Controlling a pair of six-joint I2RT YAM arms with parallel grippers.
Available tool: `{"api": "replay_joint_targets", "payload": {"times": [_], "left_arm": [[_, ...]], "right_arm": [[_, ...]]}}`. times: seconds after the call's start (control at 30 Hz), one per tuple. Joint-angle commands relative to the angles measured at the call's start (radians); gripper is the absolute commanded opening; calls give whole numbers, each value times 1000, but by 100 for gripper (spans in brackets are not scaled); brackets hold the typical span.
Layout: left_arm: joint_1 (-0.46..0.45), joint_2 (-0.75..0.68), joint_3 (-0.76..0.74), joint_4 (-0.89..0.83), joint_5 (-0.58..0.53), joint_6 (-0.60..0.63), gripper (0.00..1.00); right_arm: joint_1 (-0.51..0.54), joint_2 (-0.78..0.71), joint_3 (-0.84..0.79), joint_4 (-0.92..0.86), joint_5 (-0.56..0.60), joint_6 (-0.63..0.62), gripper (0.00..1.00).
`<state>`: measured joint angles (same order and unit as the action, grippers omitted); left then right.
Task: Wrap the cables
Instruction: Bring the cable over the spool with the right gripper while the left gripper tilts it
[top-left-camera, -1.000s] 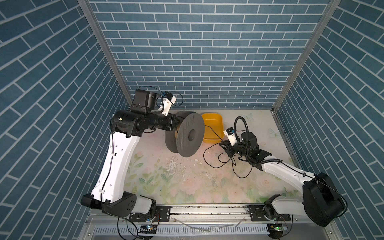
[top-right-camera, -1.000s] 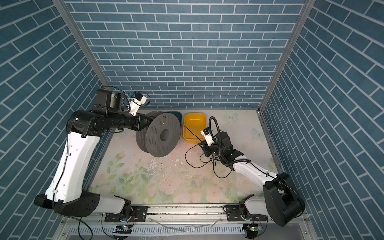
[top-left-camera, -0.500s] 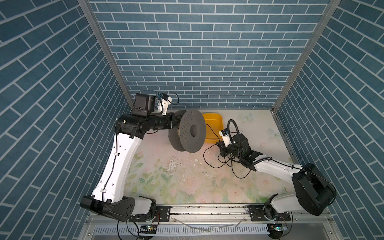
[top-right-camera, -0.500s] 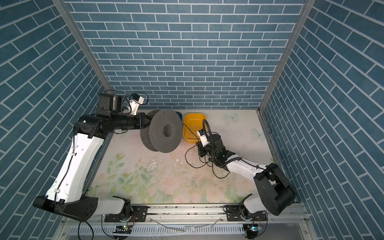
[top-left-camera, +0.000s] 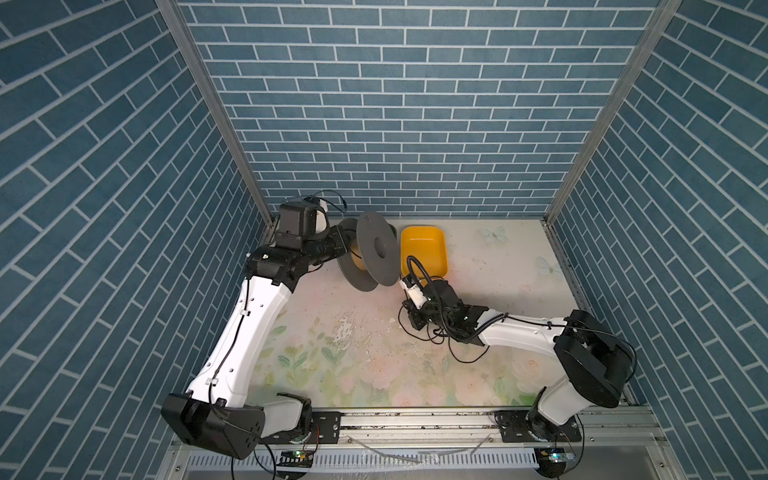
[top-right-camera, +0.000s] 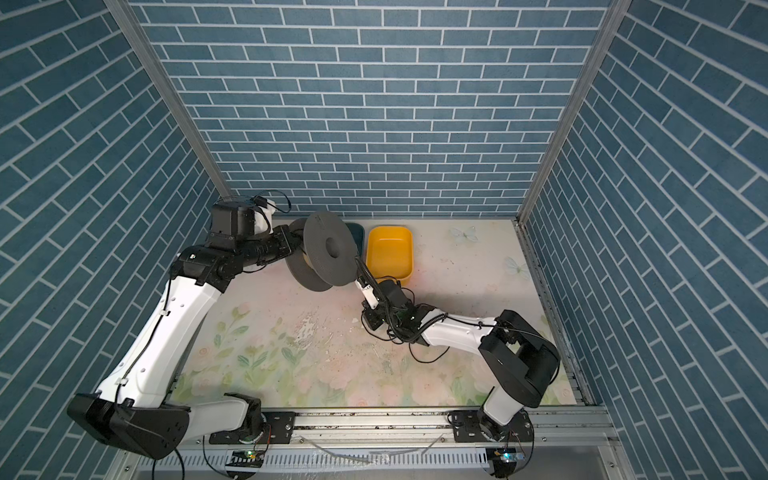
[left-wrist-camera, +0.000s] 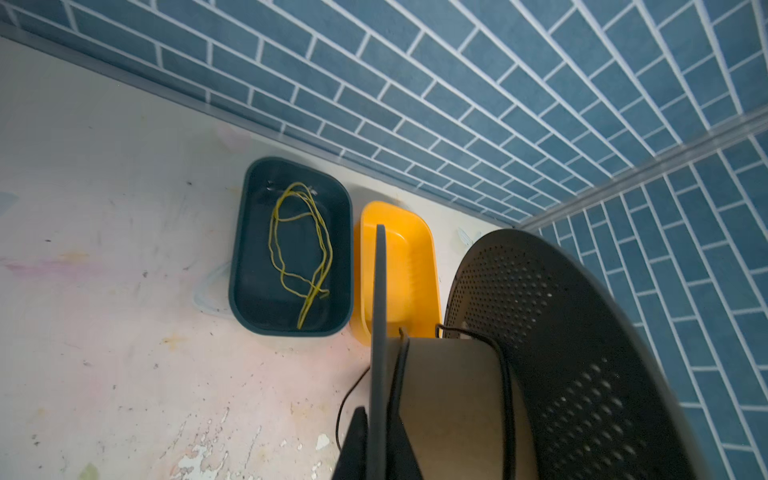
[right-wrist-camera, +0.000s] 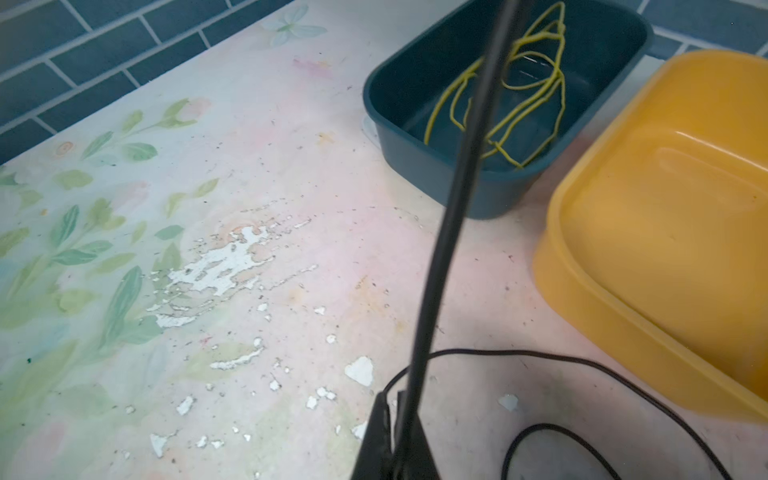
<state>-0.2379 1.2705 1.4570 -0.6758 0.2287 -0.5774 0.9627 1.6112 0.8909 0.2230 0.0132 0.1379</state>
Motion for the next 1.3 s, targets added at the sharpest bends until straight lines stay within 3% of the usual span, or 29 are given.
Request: {"api": "replay_joint_targets", "payload": {"times": [0.0, 0.3, 0.63, 0.8, 1.27], "left_arm": [[6, -62, -24, 119, -126, -24, 0], [0, -98, -149, 225, -264, -35, 0], [-41, -68, -166, 220, -426, 22, 0], [-133, -8, -120, 134, -584, 82, 0], [-315, 105, -4, -41, -801, 192, 0]], "right_arm": [[50, 12, 89, -79, 54, -64, 0], [168, 16, 222, -194, 99, -205, 0], [263, 1, 362, -328, 158, -298, 0], [281, -49, 395, -336, 181, -334, 0], [244, -53, 567, -425, 398, -334, 0]]}}
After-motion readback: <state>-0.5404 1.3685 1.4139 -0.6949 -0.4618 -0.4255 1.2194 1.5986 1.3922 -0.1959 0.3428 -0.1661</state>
